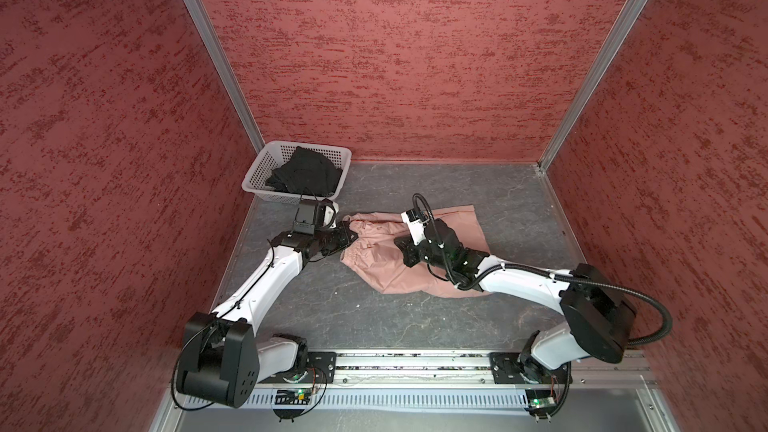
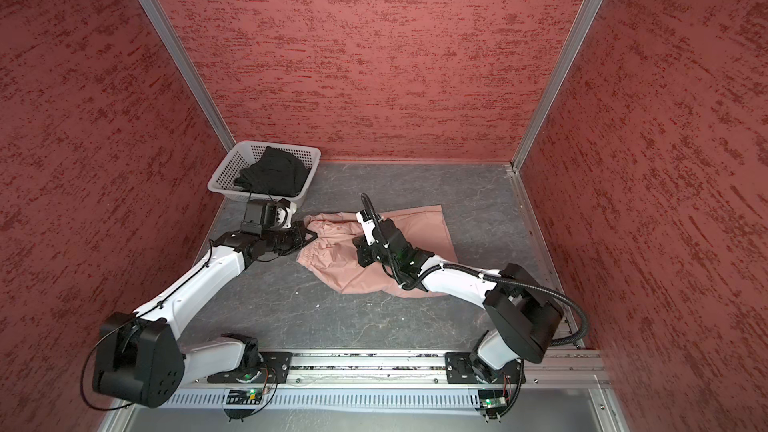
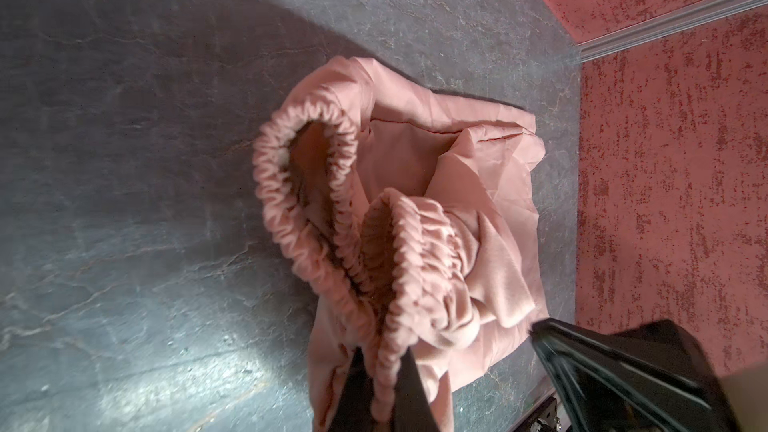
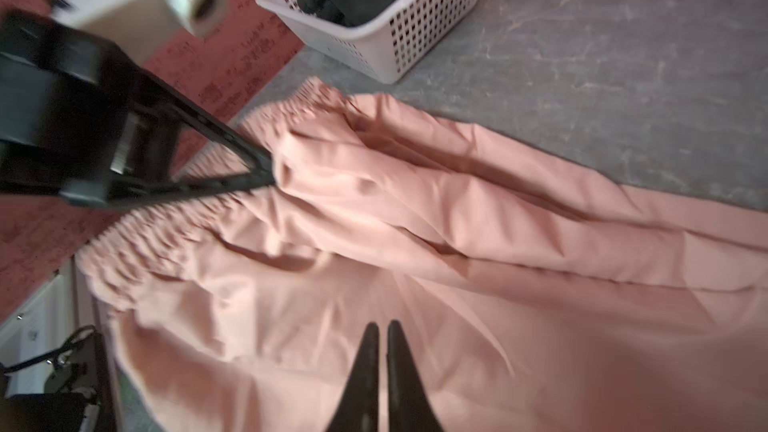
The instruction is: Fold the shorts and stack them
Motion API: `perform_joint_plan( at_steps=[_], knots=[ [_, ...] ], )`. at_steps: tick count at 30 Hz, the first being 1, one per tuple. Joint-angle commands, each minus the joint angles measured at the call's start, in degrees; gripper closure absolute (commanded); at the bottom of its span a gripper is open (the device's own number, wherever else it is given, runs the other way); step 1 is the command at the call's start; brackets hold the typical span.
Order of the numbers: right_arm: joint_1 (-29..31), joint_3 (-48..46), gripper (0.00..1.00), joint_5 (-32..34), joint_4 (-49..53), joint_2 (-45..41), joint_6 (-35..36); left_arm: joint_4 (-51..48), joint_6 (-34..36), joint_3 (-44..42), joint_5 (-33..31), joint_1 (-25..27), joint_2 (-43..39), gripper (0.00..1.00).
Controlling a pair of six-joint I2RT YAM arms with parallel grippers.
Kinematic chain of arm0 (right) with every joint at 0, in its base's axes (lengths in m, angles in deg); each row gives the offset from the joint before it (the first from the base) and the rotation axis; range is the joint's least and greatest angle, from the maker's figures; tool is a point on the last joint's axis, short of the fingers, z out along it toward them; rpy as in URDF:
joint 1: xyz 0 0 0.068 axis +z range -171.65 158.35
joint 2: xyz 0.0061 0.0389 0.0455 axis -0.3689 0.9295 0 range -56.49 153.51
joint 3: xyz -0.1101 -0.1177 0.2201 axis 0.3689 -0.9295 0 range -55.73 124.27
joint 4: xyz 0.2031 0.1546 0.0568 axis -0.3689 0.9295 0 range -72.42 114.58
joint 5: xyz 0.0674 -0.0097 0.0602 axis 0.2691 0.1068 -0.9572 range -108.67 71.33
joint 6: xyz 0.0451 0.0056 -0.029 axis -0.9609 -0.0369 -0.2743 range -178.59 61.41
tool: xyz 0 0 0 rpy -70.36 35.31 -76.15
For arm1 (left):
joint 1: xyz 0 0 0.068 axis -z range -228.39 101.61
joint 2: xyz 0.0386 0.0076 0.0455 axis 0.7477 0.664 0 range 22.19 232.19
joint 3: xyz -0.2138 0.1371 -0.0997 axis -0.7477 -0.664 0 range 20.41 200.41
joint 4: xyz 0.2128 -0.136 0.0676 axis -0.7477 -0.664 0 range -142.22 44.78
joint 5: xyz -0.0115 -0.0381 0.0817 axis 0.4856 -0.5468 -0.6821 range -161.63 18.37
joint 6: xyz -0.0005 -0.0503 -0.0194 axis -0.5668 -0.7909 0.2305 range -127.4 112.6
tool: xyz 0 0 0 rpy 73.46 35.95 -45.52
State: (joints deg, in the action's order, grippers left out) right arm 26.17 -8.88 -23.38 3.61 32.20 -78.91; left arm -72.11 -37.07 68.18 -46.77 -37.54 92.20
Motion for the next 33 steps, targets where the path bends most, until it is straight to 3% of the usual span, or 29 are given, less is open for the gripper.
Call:
perform_joint_plan(
  at_steps=[1, 12, 15, 18, 23, 28, 30, 33],
  knots=[
    [-1.52, -2.87, 1.0, -3.36, -3.85, 3.7, -5.88, -5.81, 2.67, 2.07, -1.48, -0.77, -2.22, 1.0],
    [-1.86, 8.32, 0.99, -17.73, -10.29, 24.41, -9.69, -15.58, 5.0, 7.81, -3.6, -0.73, -6.29, 1.0],
    [-1.85, 10.66, 0.86, -20.55, -14.08, 26.91, -12.63, -20.07, 5.08, 10.79, -4.48, -0.57, -6.65, 1.0],
    [-1.85, 11.67, 0.7, -21.51, -15.53, 26.57, -14.19, -25.43, 6.77, 14.03, -8.49, -0.39, -6.11, 1.0],
    [-4.05, 8.64, 0.62, -18.13, -13.03, 19.52, -12.51, -31.92, 9.25, 18.25, -17.22, -0.39, -3.53, 1.0],
    [-10.61, 3.0, 0.61, -15.04, -5.62, 10.72, -8.19, -32.39, 9.84, 20.2, -19.53, -0.47, -1.44, 1.0],
    [-11.22, 3.9, 0.66, -11.57, 1.28, 9.41, -1.84, -32.39, 10.22, 21.01, -19.49, -0.57, -0.32, 1.0],
    [-10.3, 6.61, 0.75, -14.65, 4.51, 11.24, 3.12, -32.16, 10.51, 22.06, -19.34, -0.57, 1.43, 1.0]
  ],
)
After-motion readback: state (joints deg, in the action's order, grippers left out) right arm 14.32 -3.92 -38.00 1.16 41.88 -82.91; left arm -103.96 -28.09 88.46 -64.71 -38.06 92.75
